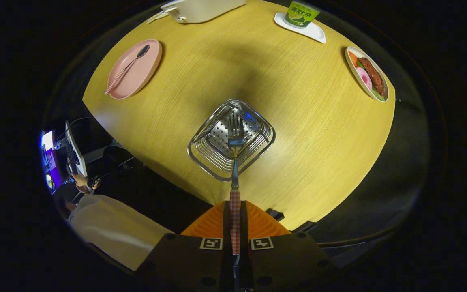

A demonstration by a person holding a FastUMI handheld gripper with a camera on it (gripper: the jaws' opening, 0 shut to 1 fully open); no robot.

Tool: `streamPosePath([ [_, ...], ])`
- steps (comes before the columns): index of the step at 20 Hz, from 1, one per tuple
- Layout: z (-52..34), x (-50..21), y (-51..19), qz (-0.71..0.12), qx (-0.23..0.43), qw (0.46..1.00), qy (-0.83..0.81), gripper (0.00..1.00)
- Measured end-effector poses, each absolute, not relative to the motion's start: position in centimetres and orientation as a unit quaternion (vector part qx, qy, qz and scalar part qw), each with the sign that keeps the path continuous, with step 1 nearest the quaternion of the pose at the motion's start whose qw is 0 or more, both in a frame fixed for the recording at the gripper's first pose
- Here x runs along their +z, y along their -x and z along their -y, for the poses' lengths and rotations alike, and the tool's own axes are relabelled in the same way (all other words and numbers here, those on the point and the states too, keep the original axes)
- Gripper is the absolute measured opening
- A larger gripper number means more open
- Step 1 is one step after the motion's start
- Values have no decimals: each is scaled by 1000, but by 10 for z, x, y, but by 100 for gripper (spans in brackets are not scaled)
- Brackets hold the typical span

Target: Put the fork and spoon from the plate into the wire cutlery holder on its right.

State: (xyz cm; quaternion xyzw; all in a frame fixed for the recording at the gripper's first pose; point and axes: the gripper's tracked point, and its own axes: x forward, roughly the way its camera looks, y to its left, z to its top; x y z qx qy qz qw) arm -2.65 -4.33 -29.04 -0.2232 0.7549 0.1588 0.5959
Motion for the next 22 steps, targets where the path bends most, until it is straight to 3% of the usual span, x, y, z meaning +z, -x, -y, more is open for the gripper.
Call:
streamPosePath([
  [5, 37, -302, 17, -777, 150, 577, 202, 12],
  [9, 27, -305, 11, -786, 130, 584, 157, 18],
  [11, 21, -304, 6, -776, 131, 601, 140, 36],
  [14, 6, -291, 2, -757, 146, 627, 112, 74],
  [16, -6, -279, 1, -742, 156, 646, 88, 89],
  [18, -14, -268, 2, -723, 164, 666, 79, 100],
  [22, -23, -242, 11, -679, 183, 706, 83, 100],
])
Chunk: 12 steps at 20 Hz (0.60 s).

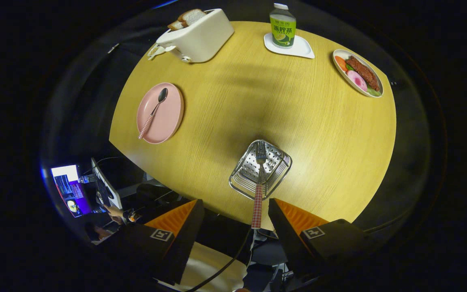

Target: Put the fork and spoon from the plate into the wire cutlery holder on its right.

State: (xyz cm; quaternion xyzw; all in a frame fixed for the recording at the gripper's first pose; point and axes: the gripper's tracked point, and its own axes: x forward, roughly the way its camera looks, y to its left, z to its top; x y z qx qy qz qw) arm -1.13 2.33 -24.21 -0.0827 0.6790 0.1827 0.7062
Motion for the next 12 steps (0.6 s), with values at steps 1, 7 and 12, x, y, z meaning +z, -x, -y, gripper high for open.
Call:
streamPosePath([
  [1, -26, -236, 12, -663, 184, 721, 83, 99],
  [7, -43, -192, 26, -574, 168, 799, 56, 99],
  [12, -80, -185, 47, -527, 166, 831, 56, 99],
])
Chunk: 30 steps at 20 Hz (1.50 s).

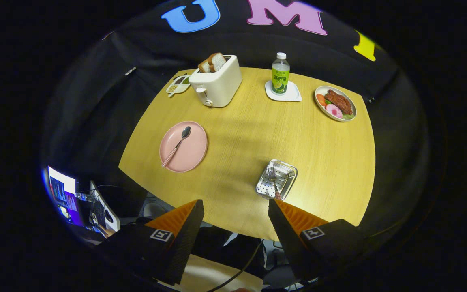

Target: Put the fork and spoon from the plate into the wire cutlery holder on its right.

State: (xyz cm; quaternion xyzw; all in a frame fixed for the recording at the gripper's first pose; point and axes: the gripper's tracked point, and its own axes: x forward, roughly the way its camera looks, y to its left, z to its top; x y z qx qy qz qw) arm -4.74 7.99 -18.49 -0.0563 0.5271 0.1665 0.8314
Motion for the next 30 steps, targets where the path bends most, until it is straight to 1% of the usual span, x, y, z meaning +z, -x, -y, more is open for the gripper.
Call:
streamPosePath([
  [5, -150, -202, 56, -500, 188, 844, 49, 100],
  [9, -227, -223, 40, -498, 226, 837, 24, 99],
  [12, -271, -239, 20, -498, 237, 834, 14, 99],
  [17, -322, -291, -10, -517, 216, 828, -15, 99],
  [21, -336, -349, -18, -561, 188, 806, -19, 100],
  [25, -345, -388, -24, -591, 155, 790, -42, 99],
  [27, -345, -400, -26, -598, 141, 787, -46, 93],
  [28, -347, -404, -27, -601, 136, 786, -51, 83],
  [29, -349, -407, -28, -605, 132, 783, -58, 80],
  [30, -352, -409, -27, -608, 130, 780, -64, 74],
])
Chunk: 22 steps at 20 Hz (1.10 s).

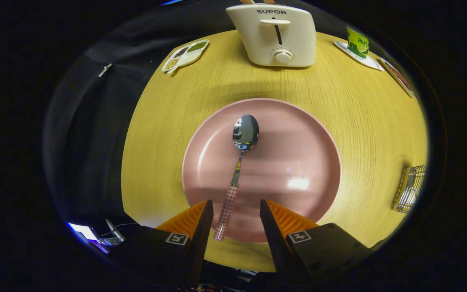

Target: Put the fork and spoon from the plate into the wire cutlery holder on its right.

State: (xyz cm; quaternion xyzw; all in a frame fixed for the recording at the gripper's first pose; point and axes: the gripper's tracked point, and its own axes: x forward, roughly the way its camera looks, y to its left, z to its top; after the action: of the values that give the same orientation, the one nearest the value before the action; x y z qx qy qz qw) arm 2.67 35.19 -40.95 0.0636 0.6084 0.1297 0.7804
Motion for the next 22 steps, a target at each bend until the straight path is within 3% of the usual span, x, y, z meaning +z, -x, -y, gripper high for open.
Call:
streamPosePath([
  [3, -357, -416, -21, -618, 130, 773, -63, 68],
  [6, -357, -424, -13, -631, 120, 764, -62, 40],
  [8, -353, -427, -11, -636, 109, 762, -64, 41],
  [10, -345, -430, -15, -636, 92, 763, -74, 18],
  [22, -305, -356, 4, -602, 178, 774, -80, 10],
])
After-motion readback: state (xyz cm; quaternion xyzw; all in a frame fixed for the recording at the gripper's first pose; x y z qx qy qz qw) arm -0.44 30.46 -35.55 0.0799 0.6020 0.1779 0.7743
